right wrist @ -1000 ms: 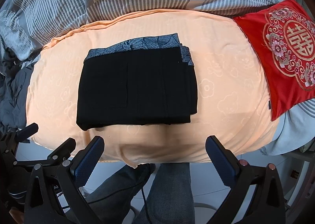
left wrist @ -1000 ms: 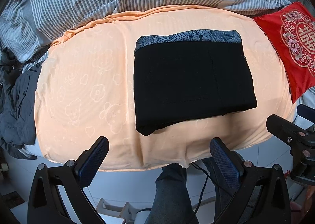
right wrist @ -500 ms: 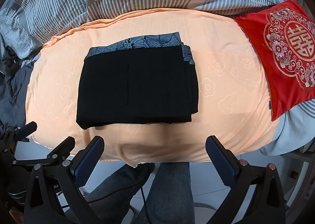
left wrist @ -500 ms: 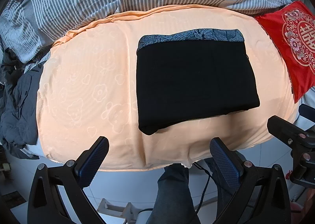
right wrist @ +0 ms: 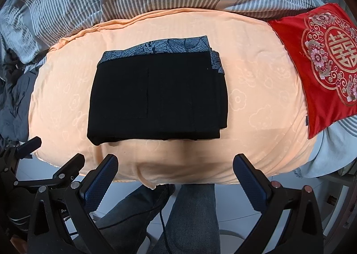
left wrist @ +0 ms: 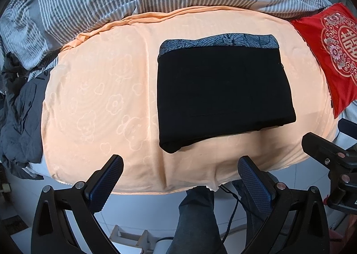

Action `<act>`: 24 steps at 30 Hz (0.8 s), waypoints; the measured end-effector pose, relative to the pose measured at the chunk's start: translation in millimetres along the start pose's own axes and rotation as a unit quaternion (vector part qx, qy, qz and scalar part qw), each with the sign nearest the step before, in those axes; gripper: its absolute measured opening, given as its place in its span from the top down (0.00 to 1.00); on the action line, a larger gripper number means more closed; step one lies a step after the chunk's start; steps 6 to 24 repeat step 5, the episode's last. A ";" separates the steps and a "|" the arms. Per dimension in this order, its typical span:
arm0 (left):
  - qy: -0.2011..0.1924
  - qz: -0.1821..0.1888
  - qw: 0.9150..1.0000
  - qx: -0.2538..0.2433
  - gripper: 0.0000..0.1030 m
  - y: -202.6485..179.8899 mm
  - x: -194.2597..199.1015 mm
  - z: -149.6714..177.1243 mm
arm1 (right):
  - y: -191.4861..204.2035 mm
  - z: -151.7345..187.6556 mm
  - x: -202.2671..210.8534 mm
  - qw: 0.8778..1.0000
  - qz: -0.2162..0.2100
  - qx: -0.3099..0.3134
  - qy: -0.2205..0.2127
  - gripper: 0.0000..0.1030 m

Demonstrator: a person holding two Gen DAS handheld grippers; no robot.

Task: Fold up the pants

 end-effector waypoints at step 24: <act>0.000 0.000 1.000 -0.002 0.00 -2.6 0.3 0.2 | 0.5 0.2 -1.2 1.000 0.001 0.003 0.001 0.00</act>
Point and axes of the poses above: each gripper's, at about its wrist camera, not at the fingertips, and x roughly against the way its jaws point, y to its left, z to its underside, the point moved 4 cm from there along -x, roughly the way its jaws point, and after that the axes turned 1 degree about -x, right-handed, at the moved point
